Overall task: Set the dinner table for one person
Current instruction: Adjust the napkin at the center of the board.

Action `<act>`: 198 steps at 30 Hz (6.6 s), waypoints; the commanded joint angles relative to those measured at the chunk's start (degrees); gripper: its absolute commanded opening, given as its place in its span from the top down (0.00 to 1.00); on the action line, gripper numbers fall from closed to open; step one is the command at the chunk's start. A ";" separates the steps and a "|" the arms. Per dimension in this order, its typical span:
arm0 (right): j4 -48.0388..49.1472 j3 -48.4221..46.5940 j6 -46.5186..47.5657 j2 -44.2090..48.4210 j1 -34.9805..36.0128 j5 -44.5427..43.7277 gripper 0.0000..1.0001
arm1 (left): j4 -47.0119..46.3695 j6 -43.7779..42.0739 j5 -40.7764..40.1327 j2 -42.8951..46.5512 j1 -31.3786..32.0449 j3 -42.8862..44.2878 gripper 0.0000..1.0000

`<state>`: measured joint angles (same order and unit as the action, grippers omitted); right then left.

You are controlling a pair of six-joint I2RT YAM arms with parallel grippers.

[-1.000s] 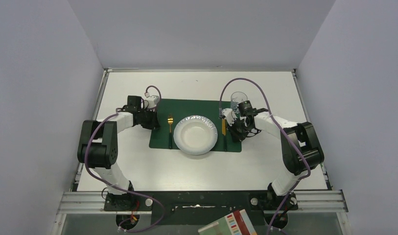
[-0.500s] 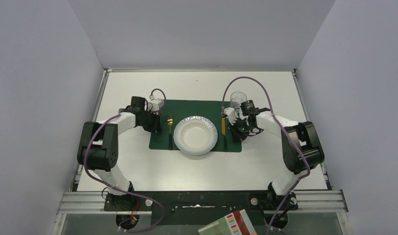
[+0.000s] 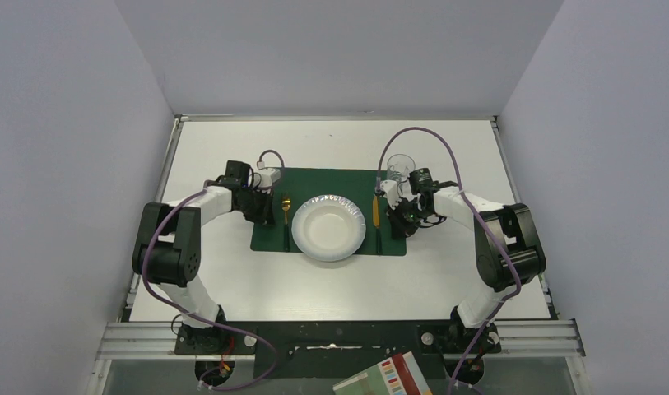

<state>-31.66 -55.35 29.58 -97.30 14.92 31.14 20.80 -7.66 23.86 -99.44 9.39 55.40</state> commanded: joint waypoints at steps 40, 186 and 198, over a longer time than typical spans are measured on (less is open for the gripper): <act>-2.16 -0.39 1.83 -5.50 -1.42 -6.31 1.00 | 2.01 0.78 -1.24 -16.09 -2.71 12.94 1.00; -9.61 -8.32 -1.55 4.88 3.11 -4.68 0.78 | 2.41 10.47 0.05 -6.98 -6.05 22.03 0.83; -12.99 -13.24 -1.00 6.25 6.49 -6.23 0.77 | -2.36 10.72 -5.76 -3.39 -6.49 18.44 0.82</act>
<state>-42.59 -67.29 27.68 -94.21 18.81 26.48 24.93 2.70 21.82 -107.42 3.55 75.11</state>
